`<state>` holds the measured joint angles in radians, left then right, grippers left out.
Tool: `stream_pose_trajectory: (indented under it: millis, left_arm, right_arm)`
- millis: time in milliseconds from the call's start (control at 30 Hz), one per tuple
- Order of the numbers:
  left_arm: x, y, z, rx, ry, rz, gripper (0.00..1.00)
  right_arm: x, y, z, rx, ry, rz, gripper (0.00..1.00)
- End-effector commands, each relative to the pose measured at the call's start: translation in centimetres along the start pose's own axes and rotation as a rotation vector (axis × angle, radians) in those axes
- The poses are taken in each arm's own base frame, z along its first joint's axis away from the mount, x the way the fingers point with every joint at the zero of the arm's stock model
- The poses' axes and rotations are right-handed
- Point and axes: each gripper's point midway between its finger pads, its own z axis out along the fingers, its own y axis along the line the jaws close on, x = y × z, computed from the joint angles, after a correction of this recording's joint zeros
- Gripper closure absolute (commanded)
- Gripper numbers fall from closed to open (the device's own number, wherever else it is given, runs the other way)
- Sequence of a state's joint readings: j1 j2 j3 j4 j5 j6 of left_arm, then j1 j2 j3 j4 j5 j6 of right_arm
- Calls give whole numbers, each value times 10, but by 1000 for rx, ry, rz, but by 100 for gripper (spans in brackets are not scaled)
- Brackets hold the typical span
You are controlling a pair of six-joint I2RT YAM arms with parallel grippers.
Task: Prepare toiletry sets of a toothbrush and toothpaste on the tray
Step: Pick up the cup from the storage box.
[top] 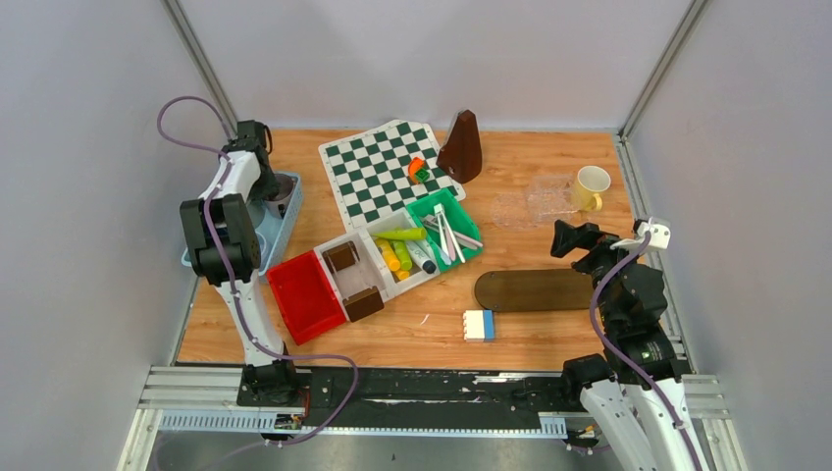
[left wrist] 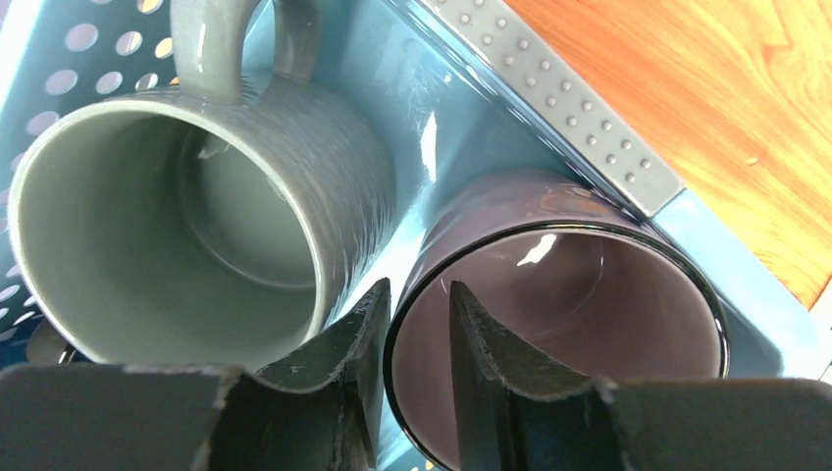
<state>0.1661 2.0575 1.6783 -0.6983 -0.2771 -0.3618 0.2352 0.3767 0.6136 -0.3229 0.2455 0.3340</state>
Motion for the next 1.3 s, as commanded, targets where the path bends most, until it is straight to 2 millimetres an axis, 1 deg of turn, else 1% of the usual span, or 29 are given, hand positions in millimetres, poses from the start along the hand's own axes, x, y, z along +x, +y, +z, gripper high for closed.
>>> stream_pose_trajectory:
  millis: [0,167,267,333,400,433,467,533,567,600,633,667,700,733,800,833,867,900,933,967,1000,1033,1067,1100,1133,1167,1200,1233,1267]
  left_arm:
    - [-17,-4,0,29,-27,-36,66]
    - [-17,-8,1,53,-25,-27,83]
    - [-20,-6,-8,59,-38,-28,99]
    - [-24,-4,-17,62,-58,-31,100]
    - [-30,0,-31,60,-85,-37,100]
    - [-35,2,-42,62,-106,-44,100]
    - [-36,4,-47,61,-115,-47,100]
    - [-43,8,-65,67,-152,-61,100]
    - [-48,10,-77,75,-174,-68,100]
    - [-50,11,-84,81,-185,-76,100]
    - [-54,13,-98,92,-208,-85,100]
    - [-55,11,-104,111,-215,-93,100]
    - [-57,11,-118,138,-234,-102,100]
    - [-57,10,-124,152,-239,-118,100]
    - [-58,8,-149,209,-275,-146,100]
    - [-54,4,-153,241,-268,-158,100]
    - [-55,3,-166,268,-287,-168,100]
    - [-50,-2,-170,303,-277,-178,100]
    - [-49,-4,-182,328,-295,-183,100]
    - [-45,-8,-186,352,-291,-187,100]
    - [-43,-14,-199,378,-309,-182,100]
    - [-39,-17,-202,389,-307,-182,100]
    - [-36,-26,-215,420,-326,-169,100]
    - [-31,-32,-219,437,-323,-167,100]
    - [-27,-42,-232,470,-341,-155,100]
    - [-22,-48,-235,484,-337,-160,100]
    - [-15,-64,-250,532,-351,-138,100]
    - [-5,-77,-256,562,-341,-127,100]
    - [-2,-84,-263,588,-350,-138,100]
  right_arm:
    - [-13,4,-1,-18,-53,-7,0]
    - [-17,4,-3,-14,-70,5,0]
    - [-22,5,-5,-18,-91,23,0]
    - [-24,6,-5,-23,-98,23,0]
    - [-24,7,-5,-29,-98,29,0]
    - [-24,8,-5,-37,-97,30,0]
    - [-23,10,-5,-45,-95,32,0]
    - [-23,12,-4,-57,-90,35,0]
    - [-23,14,-4,-63,-88,34,0]
    - [-23,14,-4,-65,-86,33,0]
    - [-23,15,-4,-69,-84,32,0]
    - [-23,16,-4,-74,-81,31,0]
    - [-23,18,-4,-81,-77,31,0]
    - [-23,20,-4,-88,-72,32,0]
    - [-24,23,-4,-100,-63,30,0]
    - [-24,24,-4,-105,-55,29,0]
    - [-25,26,-3,-109,-46,28,0]
    - [-25,28,-3,-113,-34,27,0]
    - [-26,30,-2,-120,-22,25,0]
    - [-26,33,-1,-126,-7,25,0]
    - [-26,35,1,-129,6,24,0]
    - [-27,38,3,-129,27,23,0]
    - [-27,41,5,-134,45,22,0]
    - [-28,44,7,-142,62,21,1]
    - [-27,48,9,-151,82,21,1]
    - [-26,51,12,-157,105,20,1]
    - [-25,55,14,-169,126,18,2]
    - [-23,59,18,-179,152,16,2]
    - [-22,62,21,-182,175,18,2]
